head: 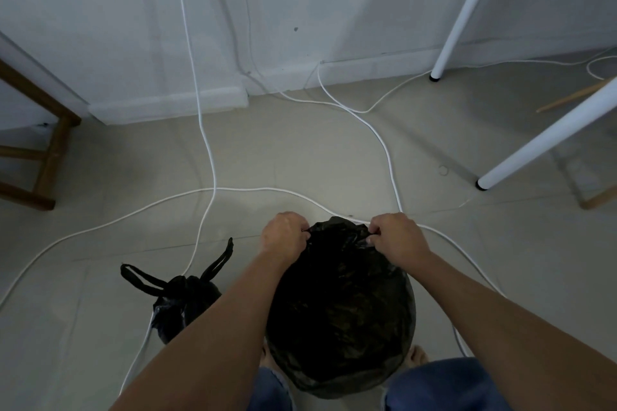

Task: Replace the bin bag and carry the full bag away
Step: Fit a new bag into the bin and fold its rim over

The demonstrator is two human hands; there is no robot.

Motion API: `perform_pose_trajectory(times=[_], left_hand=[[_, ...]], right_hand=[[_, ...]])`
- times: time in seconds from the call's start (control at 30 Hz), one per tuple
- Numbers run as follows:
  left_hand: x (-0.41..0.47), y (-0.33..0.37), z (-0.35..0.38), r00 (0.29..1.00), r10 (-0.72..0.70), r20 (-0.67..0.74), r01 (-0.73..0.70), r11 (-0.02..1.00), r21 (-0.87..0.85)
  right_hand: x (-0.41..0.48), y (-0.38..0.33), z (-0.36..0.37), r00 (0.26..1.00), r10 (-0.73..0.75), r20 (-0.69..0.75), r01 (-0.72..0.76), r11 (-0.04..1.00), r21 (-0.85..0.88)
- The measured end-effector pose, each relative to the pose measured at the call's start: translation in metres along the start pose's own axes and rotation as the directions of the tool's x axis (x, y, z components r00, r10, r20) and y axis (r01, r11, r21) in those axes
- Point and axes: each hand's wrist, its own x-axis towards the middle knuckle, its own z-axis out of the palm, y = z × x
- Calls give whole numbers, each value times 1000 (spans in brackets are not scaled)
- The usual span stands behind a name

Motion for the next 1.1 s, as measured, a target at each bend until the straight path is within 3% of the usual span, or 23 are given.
perform_pose_trajectory(times=[0.17,0.27,0.43,0.6,0.97,1.1], left_hand=[[-1,-8,5,997,-10,-80,1,995,-105],[-2,-14,5,995,-36,-95,13,971,-237],[1,-29,0,992,-118,33,121,890,-441],[5,-40,-3,984,-99,150,166,821,-546],[9,-45,6,948,-183,259,314,659,-684],[5,-45,6,956,-207,209,294,653,-698]], right_hand=[[3,5,-2,1000,-18,-11,19,999,48],[6,7,-5,1000,-28,-12,30,983,179],[17,22,-12,986,-104,132,54,940,336],[23,31,-12,954,-88,288,-87,834,544],[33,34,1,924,-8,383,-263,715,648],[32,28,-4,943,-17,331,-206,753,625]])
